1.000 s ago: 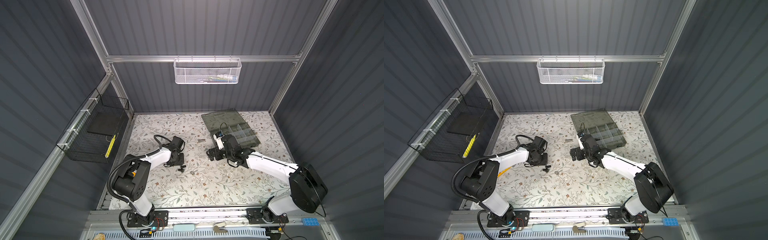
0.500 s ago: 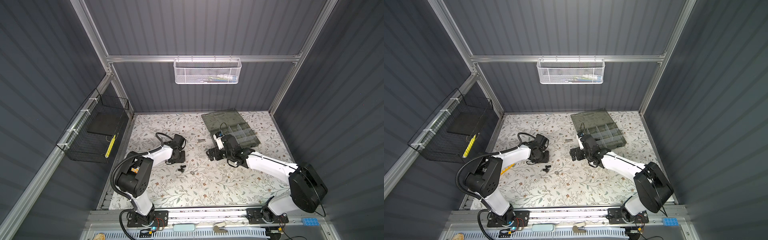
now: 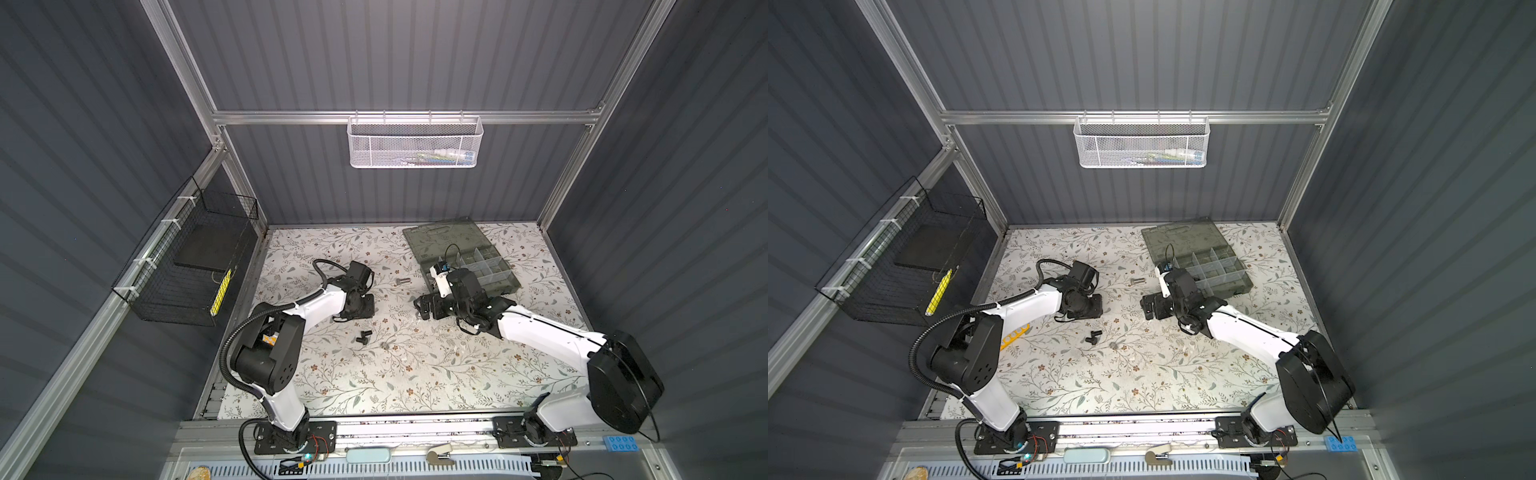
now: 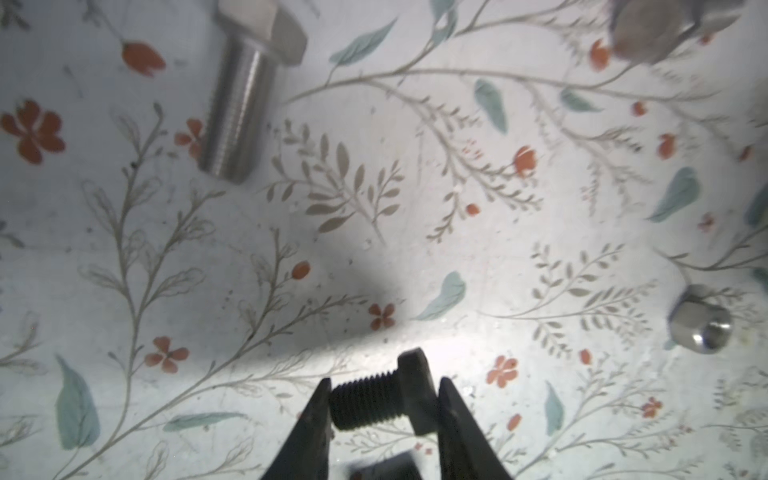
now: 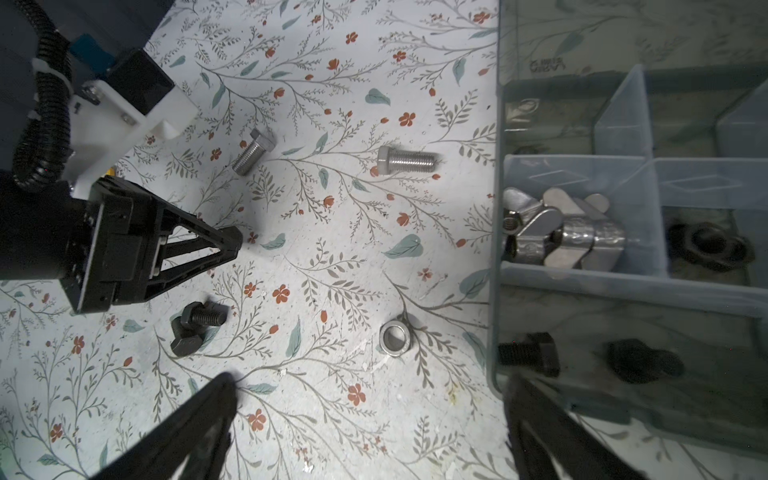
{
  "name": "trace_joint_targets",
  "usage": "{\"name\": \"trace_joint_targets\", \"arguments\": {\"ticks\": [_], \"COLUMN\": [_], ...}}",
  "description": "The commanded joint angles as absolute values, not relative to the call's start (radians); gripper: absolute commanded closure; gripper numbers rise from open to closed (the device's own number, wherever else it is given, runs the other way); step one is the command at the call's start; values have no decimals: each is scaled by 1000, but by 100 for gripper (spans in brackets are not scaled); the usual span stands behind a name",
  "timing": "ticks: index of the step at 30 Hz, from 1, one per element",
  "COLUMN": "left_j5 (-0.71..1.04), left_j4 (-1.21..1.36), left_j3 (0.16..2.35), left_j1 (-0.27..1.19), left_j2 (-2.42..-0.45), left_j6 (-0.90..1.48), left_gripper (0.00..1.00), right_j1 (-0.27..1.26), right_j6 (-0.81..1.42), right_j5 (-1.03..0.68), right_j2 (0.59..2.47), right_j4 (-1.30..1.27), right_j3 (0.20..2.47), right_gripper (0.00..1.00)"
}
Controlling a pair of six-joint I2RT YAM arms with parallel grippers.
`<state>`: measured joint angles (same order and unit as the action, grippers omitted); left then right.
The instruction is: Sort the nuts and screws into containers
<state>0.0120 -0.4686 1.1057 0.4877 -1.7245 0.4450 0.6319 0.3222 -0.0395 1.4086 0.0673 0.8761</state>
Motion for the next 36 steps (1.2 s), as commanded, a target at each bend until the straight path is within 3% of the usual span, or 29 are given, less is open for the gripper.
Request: {"name": "trace_joint_targets", "arguments": {"ticks": [1, 20, 36], "left_j5": [53, 163, 197], "left_j4": [-486, -354, -350], "left_j3": [1183, 1588, 1764], "left_j1": [520, 765, 834], "left_j2": [-1704, -2021, -2227], "left_j6": [446, 512, 541], "left_gripper": [67, 65, 61], "right_j1": [589, 304, 249], "right_j6": [359, 485, 483], "right_j5": [-41, -61, -112], "right_j2": [1352, 1016, 995], "right_j4": [113, 264, 205], "right_j3": [877, 715, 643], "right_gripper": [1, 1, 1]}}
